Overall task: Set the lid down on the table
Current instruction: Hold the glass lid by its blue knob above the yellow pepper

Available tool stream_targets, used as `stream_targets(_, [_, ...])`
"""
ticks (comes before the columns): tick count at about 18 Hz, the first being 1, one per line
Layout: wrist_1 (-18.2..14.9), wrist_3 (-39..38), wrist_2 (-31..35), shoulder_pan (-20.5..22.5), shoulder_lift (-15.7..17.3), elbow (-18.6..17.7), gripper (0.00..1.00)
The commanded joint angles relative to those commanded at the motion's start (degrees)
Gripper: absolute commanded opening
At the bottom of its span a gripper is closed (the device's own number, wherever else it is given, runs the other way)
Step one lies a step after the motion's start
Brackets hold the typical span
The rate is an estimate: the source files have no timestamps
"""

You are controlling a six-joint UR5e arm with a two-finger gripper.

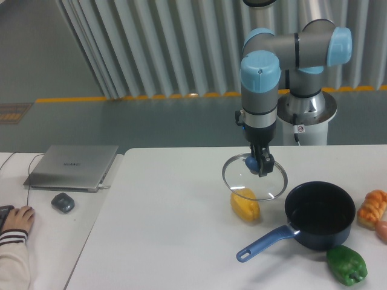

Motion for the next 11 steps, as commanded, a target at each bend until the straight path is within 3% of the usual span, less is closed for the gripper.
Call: stream_targets(11, [0.1,-1.8,-0.3,0.0,0.0,-0.3,0.44])
